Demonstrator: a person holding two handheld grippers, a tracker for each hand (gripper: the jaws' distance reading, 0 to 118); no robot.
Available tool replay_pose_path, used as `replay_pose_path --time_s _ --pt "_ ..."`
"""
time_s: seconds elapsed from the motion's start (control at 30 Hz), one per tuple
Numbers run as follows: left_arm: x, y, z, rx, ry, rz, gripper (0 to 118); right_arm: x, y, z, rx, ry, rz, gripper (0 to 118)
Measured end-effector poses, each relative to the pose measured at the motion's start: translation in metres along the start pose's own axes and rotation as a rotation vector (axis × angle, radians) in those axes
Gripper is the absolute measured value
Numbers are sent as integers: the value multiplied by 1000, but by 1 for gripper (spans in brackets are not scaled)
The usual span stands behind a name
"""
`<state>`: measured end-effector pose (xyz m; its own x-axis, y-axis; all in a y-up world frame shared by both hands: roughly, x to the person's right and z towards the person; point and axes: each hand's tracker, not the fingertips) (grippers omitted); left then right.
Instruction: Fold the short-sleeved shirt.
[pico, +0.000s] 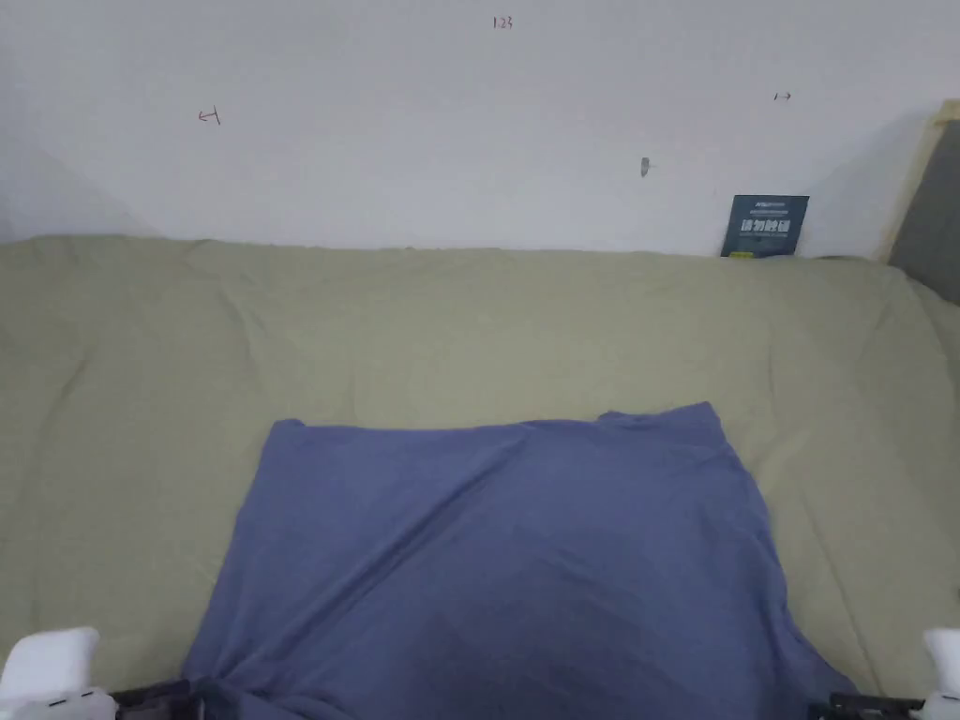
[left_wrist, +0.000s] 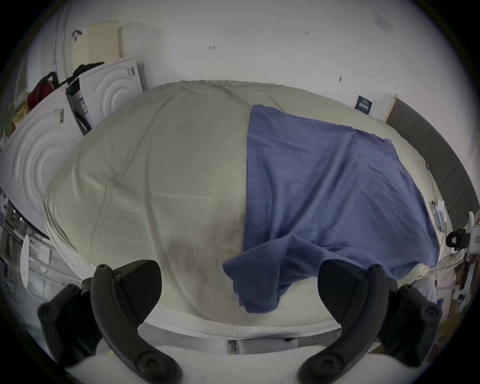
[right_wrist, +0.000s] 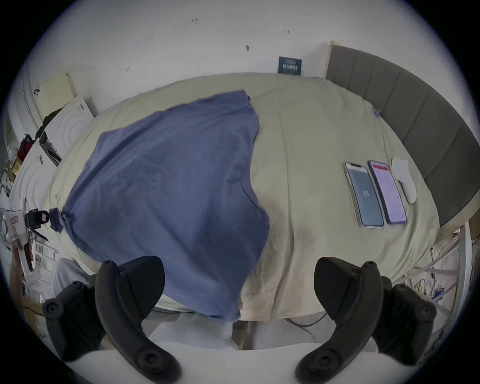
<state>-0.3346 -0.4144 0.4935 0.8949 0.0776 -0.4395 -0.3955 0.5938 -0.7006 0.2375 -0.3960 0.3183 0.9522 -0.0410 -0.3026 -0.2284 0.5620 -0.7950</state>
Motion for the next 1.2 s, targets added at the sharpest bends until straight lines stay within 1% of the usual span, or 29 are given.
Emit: replay_pose_path --time_s 0.03,0.07,0.1,0.13,0.17,0.2,0.23,0.27,0.3,0.33,0.37,0.47,0.63,0.77,0.87,1.03,1.2 --pt "-1 1 3 1 -4 -2 113 -1 2 2 8 6 -3 116" --pt "0 1 7 3 -7 -2 106 -2 5 3 17 8 -11 116" --pt "1 1 11 8 -6 -1 94 -4 7 5 27 12 -21 114" --pt "2 1 15 23 -7 5 94 -5 8 7 34 17 -24 113" --pt "-1 2 18 32 -16 16 89 -8 9 10 50 29 -33 113" --pt "-1 3 22 43 -21 32 76 -10 11 12 67 46 -43 110" --pt "-2 4 25 60 -28 45 39 -13 12 15 90 57 -63 95" --pt "-2 5 26 64 -32 43 10 -15 12 19 116 65 -81 71" --pt "-4 5 27 85 -11 46 5 -18 12 20 121 59 -77 43" --pt "-4 7 27 85 -1 44 5 -20 13 20 135 44 -79 7" --pt "-4 8 28 74 -14 34 5 -22 12 23 169 30 -85 2" --pt "-3 7 30 77 -28 45 5 -23 12 24 160 67 -92 2" --pt "-4 6 29 74 -41 61 5 -29 10 25 170 58 -73 2" --pt "1 13 25 77 -43 49 5 -27 9 23 172 75 -94 2" --pt "8 29 18 84 -44 33 5 -28 12 19 168 77 -88 2" --pt "24 81 -10 95 -63 18 5 -32 23 11 169 81 -81 2" --pt "45 161 -76 73 -56 21 5 -38 37 -7 151 95 -74 2"
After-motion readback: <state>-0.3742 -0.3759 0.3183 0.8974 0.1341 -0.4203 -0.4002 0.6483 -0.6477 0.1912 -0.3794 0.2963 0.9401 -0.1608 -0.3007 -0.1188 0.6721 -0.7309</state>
